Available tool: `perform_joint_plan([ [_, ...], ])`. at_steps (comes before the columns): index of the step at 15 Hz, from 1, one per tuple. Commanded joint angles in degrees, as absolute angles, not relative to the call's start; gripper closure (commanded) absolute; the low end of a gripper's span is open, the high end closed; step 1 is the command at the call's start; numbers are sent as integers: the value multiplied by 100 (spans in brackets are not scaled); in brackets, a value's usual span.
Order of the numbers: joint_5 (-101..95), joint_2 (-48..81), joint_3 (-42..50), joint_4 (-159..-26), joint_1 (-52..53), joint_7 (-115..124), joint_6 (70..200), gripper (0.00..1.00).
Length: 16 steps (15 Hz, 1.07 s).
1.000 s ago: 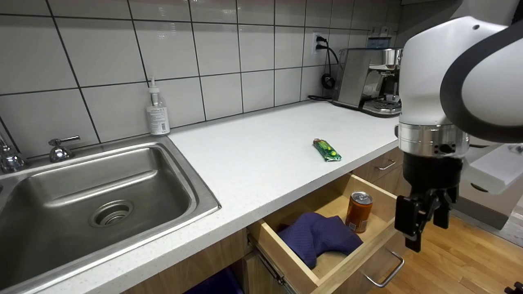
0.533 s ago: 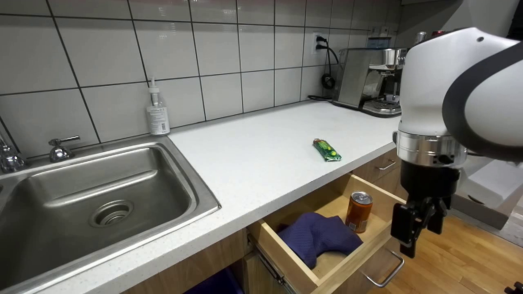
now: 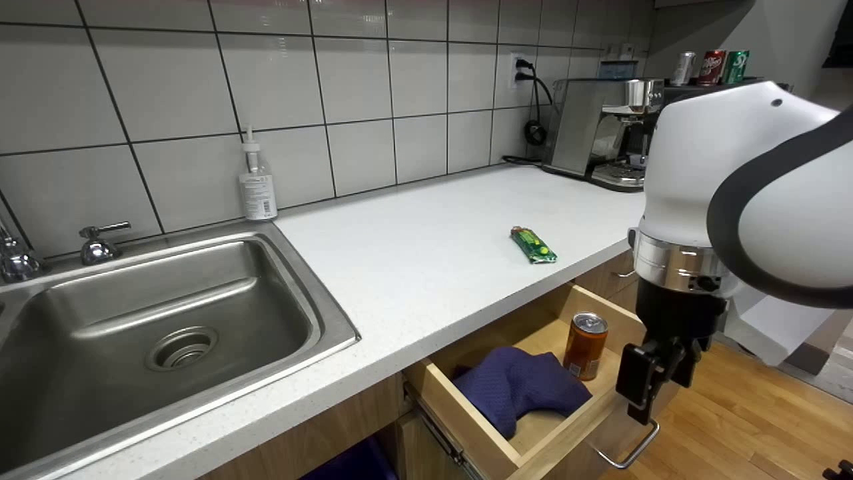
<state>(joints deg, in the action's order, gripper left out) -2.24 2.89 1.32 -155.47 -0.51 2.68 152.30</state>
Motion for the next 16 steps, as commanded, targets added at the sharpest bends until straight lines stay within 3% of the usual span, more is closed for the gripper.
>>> perform_joint_plan([
  [1,-131,567,111,-15441,-77,39,15462,0],
  [16,-220,790,134,-15404,-49,147,15647,0],
])
